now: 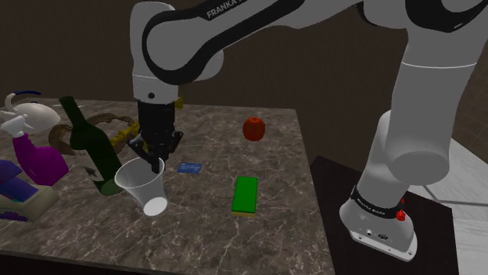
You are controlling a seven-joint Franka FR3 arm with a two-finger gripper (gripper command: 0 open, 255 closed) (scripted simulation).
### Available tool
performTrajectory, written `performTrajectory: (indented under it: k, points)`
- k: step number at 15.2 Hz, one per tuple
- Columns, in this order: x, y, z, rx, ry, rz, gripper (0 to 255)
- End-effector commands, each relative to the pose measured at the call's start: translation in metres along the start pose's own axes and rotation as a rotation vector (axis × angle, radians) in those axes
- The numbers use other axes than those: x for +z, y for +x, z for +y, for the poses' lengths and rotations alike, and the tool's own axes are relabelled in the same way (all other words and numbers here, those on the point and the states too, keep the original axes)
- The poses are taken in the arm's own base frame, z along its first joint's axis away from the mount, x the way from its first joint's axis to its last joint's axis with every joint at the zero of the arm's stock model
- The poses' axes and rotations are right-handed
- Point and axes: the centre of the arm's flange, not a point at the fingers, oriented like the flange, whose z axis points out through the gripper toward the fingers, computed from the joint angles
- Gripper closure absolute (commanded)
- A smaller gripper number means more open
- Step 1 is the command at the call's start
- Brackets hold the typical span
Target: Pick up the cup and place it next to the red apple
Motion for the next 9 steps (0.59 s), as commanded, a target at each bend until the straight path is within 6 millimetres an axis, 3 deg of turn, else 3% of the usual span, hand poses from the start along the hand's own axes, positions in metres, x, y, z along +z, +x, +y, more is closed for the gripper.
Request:
performTrajectory:
  k: [1, 9]
  points:
    - [-0.011, 0.000, -0.003, 0.000, 0.000, 0.000, 255]
    - [-0.051, -0.001, -0.015, 0.000, 0.000, 0.000, 255]
